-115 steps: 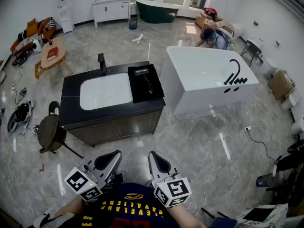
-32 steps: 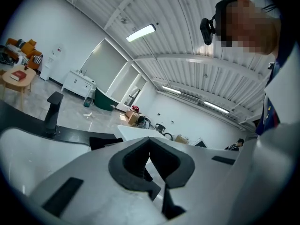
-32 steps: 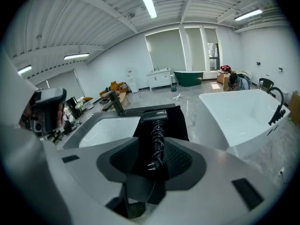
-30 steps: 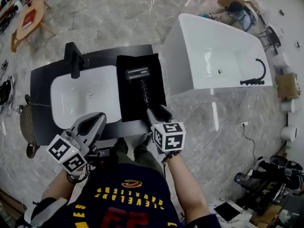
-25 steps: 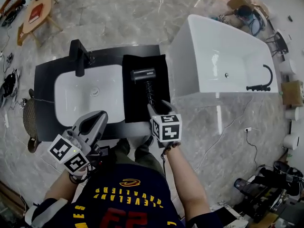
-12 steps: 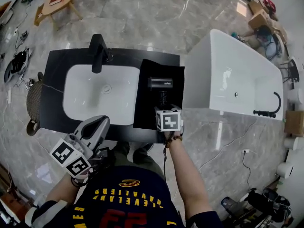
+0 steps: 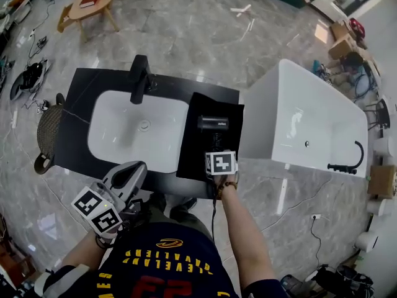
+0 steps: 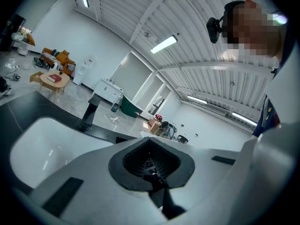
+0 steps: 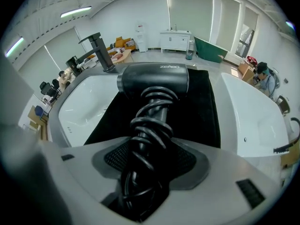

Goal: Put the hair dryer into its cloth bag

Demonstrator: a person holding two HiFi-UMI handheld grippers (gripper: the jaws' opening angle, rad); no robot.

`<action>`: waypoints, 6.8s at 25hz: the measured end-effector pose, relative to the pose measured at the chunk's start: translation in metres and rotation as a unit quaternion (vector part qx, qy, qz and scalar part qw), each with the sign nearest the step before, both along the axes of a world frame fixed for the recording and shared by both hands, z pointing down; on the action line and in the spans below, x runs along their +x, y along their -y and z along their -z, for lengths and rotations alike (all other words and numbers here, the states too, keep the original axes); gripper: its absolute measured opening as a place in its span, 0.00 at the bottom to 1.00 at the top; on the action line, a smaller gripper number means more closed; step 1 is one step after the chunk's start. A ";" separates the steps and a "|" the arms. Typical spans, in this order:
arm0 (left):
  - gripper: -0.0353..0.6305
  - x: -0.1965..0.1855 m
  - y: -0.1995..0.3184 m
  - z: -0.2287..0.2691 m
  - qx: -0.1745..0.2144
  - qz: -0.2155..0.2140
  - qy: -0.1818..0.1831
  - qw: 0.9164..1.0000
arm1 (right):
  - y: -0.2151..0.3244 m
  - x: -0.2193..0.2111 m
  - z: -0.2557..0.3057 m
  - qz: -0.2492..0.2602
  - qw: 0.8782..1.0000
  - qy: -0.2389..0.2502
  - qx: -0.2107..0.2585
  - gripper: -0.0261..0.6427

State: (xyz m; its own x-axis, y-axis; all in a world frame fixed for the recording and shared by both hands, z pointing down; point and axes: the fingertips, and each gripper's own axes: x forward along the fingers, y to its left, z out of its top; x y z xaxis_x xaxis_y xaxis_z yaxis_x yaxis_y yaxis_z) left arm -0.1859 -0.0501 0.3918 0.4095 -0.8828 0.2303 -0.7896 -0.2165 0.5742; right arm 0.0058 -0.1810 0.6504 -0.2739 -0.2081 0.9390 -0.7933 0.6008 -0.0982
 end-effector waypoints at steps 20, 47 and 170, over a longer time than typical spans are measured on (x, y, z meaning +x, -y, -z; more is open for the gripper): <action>0.06 0.040 -0.001 0.005 0.034 -0.118 0.122 0.985 | -0.028 0.014 0.101 -0.039 0.990 0.131 0.033 0.39; 0.14 0.188 -0.010 -0.257 -0.035 -0.573 0.464 0.674 | -0.253 0.144 0.077 -0.190 0.972 0.133 -0.026 0.39; 0.07 0.184 0.025 -0.134 -0.055 -0.487 0.167 0.855 | -0.131 -0.001 0.019 -0.146 0.981 0.120 -0.044 0.39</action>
